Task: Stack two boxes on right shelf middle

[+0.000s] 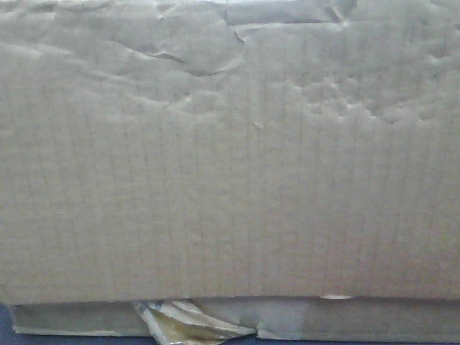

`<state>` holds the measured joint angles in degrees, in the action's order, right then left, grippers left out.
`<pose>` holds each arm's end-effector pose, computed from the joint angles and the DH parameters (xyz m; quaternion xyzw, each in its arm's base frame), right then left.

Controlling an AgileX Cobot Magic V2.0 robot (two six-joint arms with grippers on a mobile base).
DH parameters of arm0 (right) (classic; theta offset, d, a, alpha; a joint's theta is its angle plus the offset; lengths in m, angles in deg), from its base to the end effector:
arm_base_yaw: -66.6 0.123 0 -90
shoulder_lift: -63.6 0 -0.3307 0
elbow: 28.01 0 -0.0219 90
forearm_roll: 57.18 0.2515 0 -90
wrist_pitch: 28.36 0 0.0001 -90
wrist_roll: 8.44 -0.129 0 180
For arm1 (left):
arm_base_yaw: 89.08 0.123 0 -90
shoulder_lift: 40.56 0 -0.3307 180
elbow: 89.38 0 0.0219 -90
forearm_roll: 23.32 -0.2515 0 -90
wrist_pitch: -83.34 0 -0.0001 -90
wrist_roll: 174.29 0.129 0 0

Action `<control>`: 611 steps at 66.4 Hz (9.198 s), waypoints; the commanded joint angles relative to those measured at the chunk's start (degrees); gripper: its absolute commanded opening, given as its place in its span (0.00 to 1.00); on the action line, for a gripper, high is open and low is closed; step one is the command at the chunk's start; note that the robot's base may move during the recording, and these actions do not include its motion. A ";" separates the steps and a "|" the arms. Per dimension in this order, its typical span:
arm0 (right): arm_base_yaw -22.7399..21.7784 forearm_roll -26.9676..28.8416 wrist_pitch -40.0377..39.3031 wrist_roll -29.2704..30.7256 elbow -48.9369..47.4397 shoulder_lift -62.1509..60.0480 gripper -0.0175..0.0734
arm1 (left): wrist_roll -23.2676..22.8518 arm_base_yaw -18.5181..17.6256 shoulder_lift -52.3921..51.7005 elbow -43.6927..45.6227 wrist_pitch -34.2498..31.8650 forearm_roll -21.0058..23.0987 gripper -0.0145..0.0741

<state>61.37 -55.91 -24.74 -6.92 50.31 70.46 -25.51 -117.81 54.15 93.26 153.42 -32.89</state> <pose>0.0492 -0.0043 0.2081 0.0299 0.6990 -0.0337 0.7137 0.2892 -0.1356 0.3443 -0.0055 0.9846 -0.0063 0.1748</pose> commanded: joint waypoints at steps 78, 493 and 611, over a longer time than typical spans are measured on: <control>-0.27 0.15 7.78 -9.77 -14.00 1.18 0.01 | 0.14 0.08 -0.12 -0.01 -0.11 -0.03 0.57; 22.94 -22.27 40.38 -30.34 -87.98 76.83 0.01 | -8.35 -0.50 -9.08 14.37 -11.65 -26.64 0.04; 22.94 -22.27 27.55 -30.34 -87.98 76.93 0.01 | -8.35 -0.50 -9.05 14.37 -15.49 -26.90 0.04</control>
<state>84.91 -76.23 7.39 -36.86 -37.06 148.31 -33.57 -118.68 45.88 107.01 138.12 -58.51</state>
